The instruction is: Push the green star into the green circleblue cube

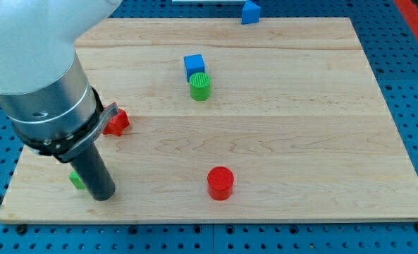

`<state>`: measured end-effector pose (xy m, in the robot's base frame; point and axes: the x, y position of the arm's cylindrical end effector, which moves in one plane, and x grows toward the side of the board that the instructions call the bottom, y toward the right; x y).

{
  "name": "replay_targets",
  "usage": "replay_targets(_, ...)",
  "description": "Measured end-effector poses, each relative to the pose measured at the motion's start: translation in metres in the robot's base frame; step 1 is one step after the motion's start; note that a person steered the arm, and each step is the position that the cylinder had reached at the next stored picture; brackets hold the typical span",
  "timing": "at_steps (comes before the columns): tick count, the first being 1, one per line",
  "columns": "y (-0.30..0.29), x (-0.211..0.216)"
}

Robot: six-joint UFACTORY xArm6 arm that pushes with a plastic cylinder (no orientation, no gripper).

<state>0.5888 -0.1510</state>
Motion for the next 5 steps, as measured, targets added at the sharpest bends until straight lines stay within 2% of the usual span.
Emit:
replay_targets(1,-0.068,0.020)
replay_targets(2,-0.071,0.012)
replay_targets(3,-0.021,-0.016)
replay_targets(4,0.002,-0.046)
replay_targets(5,-0.019,-0.060)
